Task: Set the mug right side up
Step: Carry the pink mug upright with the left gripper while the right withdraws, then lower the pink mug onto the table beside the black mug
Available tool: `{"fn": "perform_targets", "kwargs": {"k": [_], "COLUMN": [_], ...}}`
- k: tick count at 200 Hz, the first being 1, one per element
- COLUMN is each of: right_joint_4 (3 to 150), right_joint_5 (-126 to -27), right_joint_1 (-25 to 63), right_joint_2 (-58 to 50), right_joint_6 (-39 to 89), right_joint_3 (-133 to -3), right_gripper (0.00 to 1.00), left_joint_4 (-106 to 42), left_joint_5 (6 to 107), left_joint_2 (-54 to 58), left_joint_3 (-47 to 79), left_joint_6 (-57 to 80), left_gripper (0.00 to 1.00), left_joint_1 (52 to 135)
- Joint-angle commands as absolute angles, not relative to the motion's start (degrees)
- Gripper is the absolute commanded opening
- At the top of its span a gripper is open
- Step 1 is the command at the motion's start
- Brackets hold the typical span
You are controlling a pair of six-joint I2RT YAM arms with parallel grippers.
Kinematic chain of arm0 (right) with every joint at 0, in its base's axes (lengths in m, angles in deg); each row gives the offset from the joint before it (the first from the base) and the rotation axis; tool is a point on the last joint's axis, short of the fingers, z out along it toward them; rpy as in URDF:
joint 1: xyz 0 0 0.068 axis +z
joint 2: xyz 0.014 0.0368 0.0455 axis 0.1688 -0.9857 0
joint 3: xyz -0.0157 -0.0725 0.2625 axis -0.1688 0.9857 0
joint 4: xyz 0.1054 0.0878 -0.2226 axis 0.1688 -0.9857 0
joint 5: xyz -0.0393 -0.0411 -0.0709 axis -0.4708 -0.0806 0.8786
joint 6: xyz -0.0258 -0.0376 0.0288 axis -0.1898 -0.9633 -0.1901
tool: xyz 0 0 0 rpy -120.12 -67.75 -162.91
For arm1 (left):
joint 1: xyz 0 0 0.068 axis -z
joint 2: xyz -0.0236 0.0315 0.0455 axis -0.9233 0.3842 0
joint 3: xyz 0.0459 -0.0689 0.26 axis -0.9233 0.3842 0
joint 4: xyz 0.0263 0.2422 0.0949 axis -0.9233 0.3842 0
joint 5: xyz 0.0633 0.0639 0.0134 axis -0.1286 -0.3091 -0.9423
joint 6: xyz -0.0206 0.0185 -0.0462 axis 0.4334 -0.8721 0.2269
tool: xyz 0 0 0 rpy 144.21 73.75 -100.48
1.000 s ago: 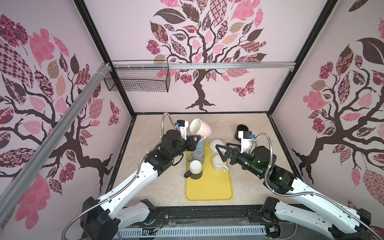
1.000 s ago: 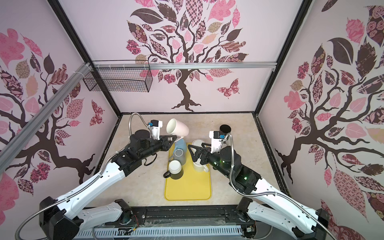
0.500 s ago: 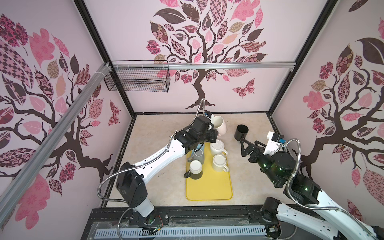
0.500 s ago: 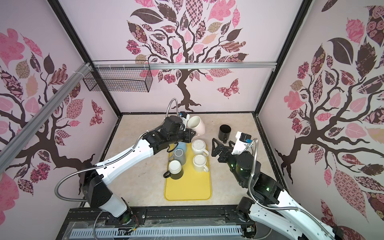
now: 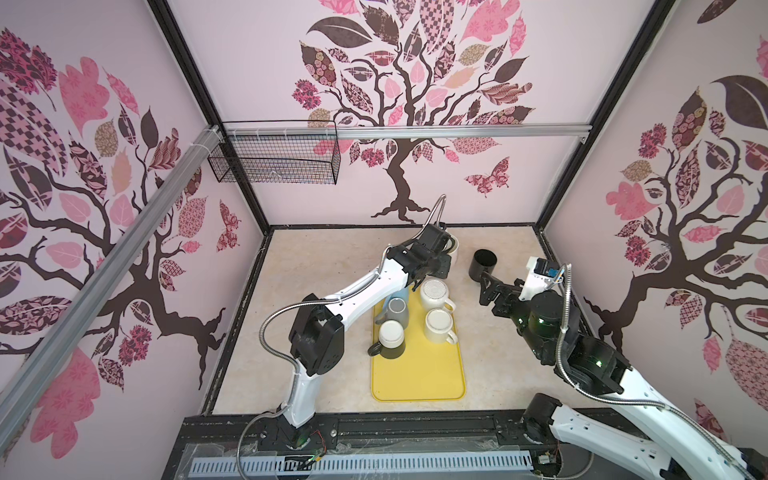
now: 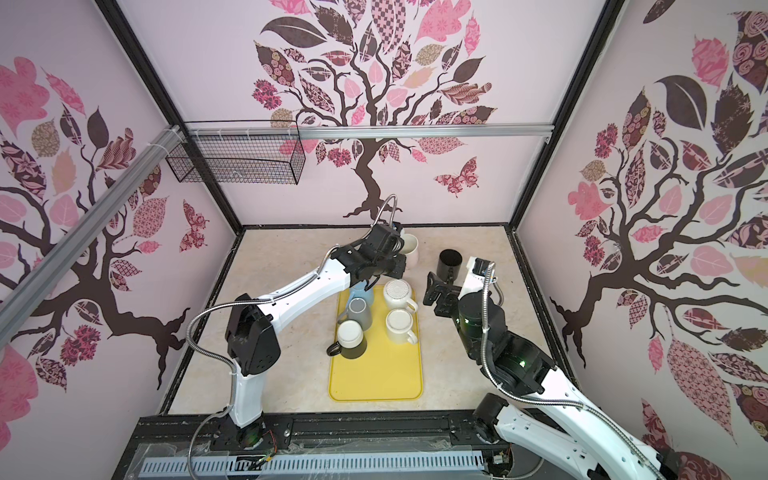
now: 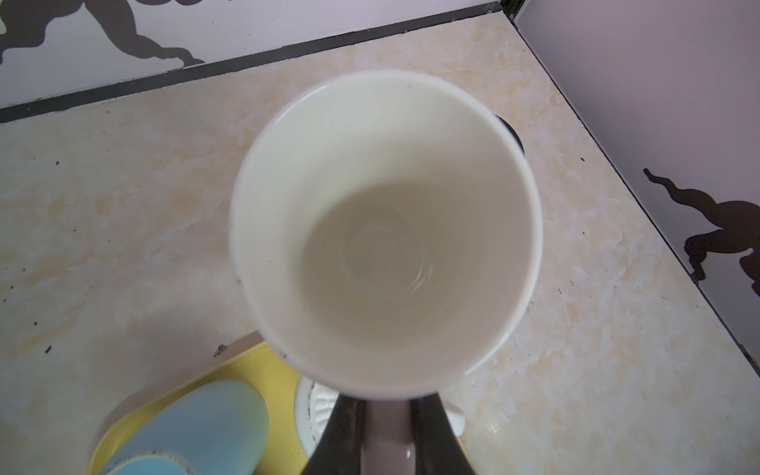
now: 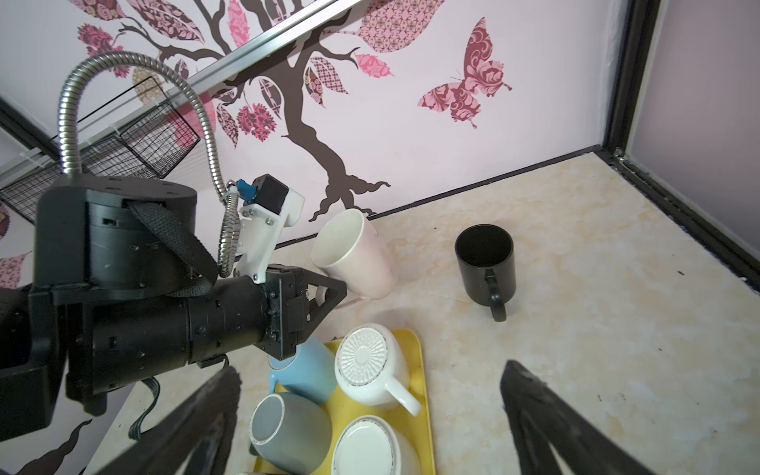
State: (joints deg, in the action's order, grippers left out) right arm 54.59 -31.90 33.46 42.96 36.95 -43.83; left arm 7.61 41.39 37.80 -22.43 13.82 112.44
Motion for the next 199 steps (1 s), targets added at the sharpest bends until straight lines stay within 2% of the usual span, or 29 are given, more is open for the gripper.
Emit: {"fn": "perform_targets", "kwargs": {"k": [1,93,152,199], "right_joint_4": [55.19,57.13,59.57,61.13], "right_joint_5": [-35.52,-36.48,-43.35,-45.24], "right_joint_1": [30.59,30.03,25.39,24.71], "right_joint_2": [43.46,39.8,37.62,36.47], "right_joint_6": [36.15,32.86,33.51,33.38], "right_joint_3": [-43.53,-44.55,-42.71,-42.03], "right_gripper": [1.0,1.0,1.0,1.0], "left_joint_4": [6.84,10.08,12.68,17.34], "left_joint_5": [40.31,45.86,48.56,48.15], "left_joint_2": [39.73,53.07,58.58,62.65], "left_joint_3": [-31.16,-44.74,-51.68,-58.06], "left_joint_6": [11.08,12.07,13.57,12.7], "left_gripper": [0.0,0.0,0.0,0.0], "left_joint_1": [112.63,110.66,109.41,108.69]}}
